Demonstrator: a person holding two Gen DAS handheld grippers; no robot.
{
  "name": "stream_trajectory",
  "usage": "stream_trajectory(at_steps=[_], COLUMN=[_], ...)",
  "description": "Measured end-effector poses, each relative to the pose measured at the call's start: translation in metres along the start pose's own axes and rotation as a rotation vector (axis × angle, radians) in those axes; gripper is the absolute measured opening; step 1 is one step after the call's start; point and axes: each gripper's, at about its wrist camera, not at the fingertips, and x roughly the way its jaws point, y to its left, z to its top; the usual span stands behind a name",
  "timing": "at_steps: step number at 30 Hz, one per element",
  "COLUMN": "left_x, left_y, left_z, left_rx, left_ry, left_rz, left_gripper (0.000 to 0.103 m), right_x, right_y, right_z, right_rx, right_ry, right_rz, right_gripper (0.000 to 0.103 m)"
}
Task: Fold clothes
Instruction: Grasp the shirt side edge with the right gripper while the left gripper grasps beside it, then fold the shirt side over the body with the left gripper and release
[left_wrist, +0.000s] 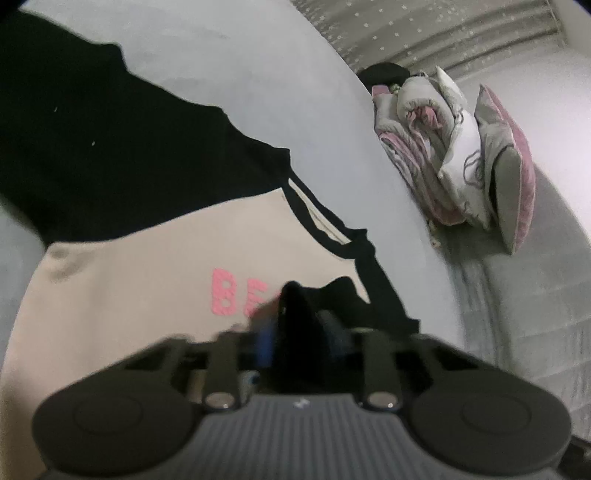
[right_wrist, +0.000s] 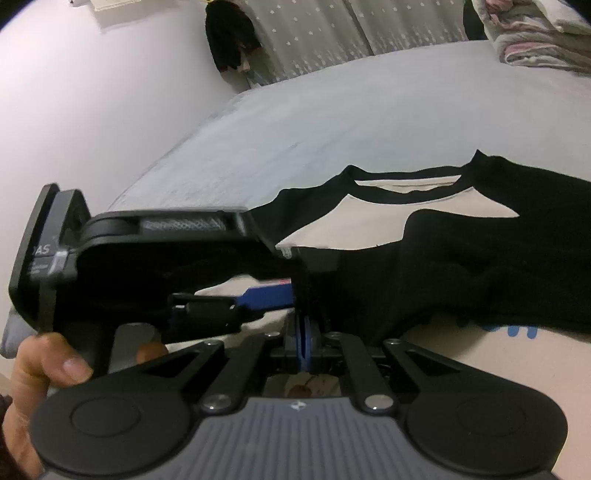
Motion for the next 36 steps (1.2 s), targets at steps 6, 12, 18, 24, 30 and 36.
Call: stream_trajectory(at_steps=[6,12,18,24,30,36], left_x=[-0.009,-0.032,-0.035,-0.051,-0.069,-0.066], left_y=[-0.018,-0.009,0.000,-0.005,0.010,0.030], left_z=[0.002,0.021,0.042,0.055,0.068,0.074], left_rx=[0.133,0.132,0.145,0.192,0.134,0.104], left_ry=[-0.065,-0.132,-0.120,-0.180,-0.252,-0.244], left_rz=[0.099,0.114,0.126,0.133,0.148,0.218], left_gripper=[0.008,0.008,0.008,0.008,0.008,0.009], right_x=[-0.019,-0.039,-0.067,-0.114,-0.120,-0.096], right_y=[-0.010,-0.034,-0.084,-0.152,-0.183,-0.155], right_z=[0.001,-0.002,-0.005,0.002,0.006,0.012], right_rx=[-0.011,-0.094,-0.065,0.237,0.426,0.212], right_ry=[-0.065,-0.093,-0.111,-0.254,-0.303,-0.180], right_rz=[-0.059,-0.274,-0.429,-0.418,-0.347,-0.401], right_gripper=[0.036,0.051,0.051,0.051,0.051,0.051])
